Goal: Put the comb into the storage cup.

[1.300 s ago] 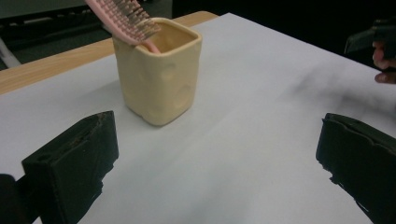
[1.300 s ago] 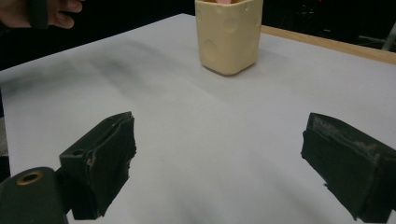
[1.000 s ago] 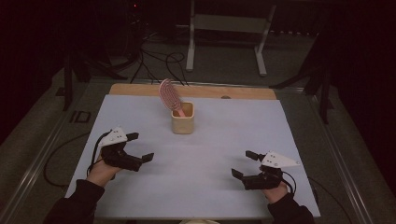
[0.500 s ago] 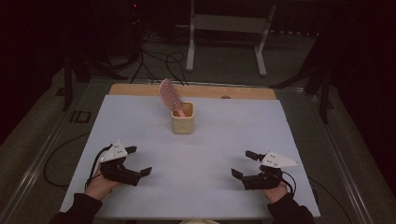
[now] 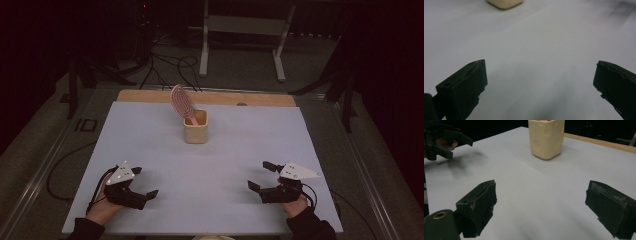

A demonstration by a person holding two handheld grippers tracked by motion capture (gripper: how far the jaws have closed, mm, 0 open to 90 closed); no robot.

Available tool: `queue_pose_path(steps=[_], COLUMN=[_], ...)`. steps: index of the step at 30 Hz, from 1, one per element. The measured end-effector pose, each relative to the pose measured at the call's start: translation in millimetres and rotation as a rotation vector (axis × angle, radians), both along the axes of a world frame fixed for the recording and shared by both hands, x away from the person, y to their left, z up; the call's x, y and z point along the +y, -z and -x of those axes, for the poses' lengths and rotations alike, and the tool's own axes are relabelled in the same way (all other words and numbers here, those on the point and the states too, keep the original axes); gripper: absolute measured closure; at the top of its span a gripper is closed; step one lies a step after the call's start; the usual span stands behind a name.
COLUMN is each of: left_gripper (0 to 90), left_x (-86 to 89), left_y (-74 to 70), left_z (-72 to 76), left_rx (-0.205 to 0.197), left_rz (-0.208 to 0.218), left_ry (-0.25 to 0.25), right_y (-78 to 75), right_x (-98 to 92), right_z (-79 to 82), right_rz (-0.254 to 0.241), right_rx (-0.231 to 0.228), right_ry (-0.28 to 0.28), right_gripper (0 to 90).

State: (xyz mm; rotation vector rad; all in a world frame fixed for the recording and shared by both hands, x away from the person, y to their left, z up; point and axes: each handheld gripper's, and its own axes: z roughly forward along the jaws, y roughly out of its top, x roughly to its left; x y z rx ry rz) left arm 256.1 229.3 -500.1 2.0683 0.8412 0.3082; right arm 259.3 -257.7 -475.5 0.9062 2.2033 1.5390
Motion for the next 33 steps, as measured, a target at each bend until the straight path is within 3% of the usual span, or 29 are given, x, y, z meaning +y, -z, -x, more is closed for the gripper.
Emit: queue_pose_path(steps=[5, 10, 33], left_gripper=[0.2, 0.2, 0.2], left_x=[8.1, 14.9, 17.0], left_y=[4.2, 5.7, 10.9], left_z=[3.0, 4.8, 6.9], left_rx=[0.008, 0.011, 0.027], left_rz=[-0.025, -0.019, 0.014], left_ry=[-0.036, -0.075, -0.065], right_y=[1.0, 0.8, 3.4], right_x=[0.6, -0.6, 0.2], right_z=[-0.4, -0.6, -3.4], right_rz=[0.006, 0.001, 0.013], right_rx=[-0.002, 0.001, -0.001], right_ry=[-0.003, 0.0, -0.003], right_gripper=[9.5, 9.5, 9.6])
